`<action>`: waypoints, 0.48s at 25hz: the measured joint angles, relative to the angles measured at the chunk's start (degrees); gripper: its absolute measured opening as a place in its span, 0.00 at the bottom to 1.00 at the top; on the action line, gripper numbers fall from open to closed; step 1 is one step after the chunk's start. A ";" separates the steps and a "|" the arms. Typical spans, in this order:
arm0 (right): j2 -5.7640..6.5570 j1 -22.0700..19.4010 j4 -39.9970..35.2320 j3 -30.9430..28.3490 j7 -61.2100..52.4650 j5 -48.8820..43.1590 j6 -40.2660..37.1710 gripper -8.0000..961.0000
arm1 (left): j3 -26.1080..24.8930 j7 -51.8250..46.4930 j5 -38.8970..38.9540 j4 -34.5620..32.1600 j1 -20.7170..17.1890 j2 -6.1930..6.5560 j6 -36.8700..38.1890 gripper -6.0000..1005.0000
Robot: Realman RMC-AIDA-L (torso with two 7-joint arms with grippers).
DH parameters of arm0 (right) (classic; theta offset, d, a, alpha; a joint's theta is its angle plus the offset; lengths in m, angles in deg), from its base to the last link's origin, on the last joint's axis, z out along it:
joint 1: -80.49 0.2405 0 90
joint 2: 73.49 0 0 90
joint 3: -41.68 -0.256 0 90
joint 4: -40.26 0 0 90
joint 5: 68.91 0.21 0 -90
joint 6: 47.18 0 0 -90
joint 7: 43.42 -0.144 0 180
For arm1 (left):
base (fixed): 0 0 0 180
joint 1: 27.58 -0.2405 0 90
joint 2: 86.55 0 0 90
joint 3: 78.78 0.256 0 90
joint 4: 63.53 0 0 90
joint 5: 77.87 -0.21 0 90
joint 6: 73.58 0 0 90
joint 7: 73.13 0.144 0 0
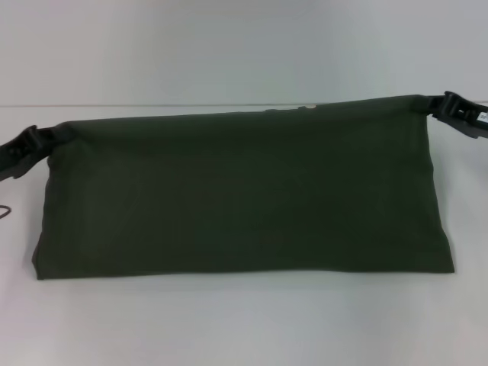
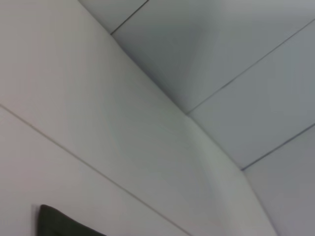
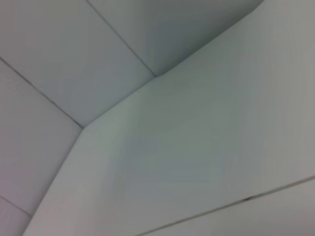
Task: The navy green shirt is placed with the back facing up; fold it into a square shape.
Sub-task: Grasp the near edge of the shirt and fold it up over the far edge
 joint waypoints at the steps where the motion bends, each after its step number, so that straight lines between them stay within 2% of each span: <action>1: -0.12 0.21 0.82 0.15 0.89 0.32 1.45 0.04 | 0.28 0.70 0.23 0.36 0.31 -0.34 -1.48 0.05; 7: -1.74 1.38 4.11 0.56 5.30 0.66 8.54 0.07 | 0.49 4.73 1.03 1.31 2.22 -2.33 -8.96 0.05; 12: -2.99 2.36 5.25 0.59 8.03 0.72 13.33 0.09 | 1.13 7.55 2.45 2.26 3.56 -3.23 -14.15 0.05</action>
